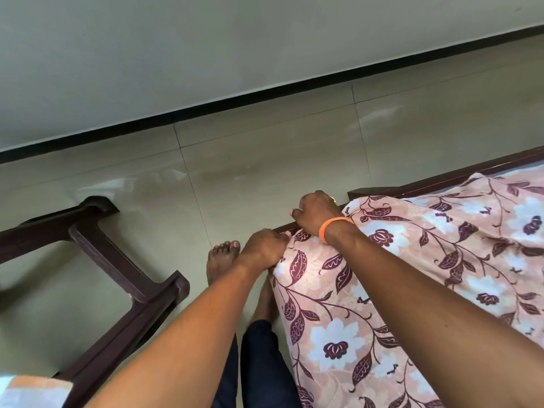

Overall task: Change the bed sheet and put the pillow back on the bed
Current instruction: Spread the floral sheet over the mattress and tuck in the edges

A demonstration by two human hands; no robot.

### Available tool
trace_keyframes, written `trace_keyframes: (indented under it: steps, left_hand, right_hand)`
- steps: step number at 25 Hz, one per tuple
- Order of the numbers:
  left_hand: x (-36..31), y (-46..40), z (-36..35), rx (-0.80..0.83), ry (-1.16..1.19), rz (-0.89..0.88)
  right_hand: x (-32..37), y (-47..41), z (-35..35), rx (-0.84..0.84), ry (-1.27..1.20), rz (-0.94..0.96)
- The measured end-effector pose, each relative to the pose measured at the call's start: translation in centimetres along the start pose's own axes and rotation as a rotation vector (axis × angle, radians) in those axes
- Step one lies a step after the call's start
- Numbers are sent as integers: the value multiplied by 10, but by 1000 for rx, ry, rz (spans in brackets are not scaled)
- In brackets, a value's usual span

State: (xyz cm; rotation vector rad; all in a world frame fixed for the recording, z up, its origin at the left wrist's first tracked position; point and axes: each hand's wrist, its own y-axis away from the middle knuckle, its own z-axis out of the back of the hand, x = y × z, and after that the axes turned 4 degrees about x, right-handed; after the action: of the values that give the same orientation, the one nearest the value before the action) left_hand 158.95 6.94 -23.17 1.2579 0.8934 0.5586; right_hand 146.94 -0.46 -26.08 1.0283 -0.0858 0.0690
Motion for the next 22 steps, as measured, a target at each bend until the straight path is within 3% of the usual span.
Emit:
trace_keyframes:
  steps: [3,5,8,11,13,16,22]
  left_hand:
    - [-6,-7,-4,-99,-41,-48]
    - [-13,0,-6,-101,-72,-66]
    - [-21,24,-17,-138,-156,-185]
    - [-21,57,-48,-430,-340,-389]
    - [-15,79,-78,-583,-402,-402]
    - [12,103,-136,-633,-666,-469]
    - [98,134,-267,-444,-1155,-575]
  right_hand:
    - [-2,13,6,38,-14,21]
    - [0,32,11,-27,49,65]
    - [-3,71,11,-316,66,181]
    - [-21,115,-6,-667,19,243]
    - [-44,151,-28,-790,-1,202]
    - [-87,204,-98,-695,-64,-18]
    - [-162,307,-290,-466,-277,-335]
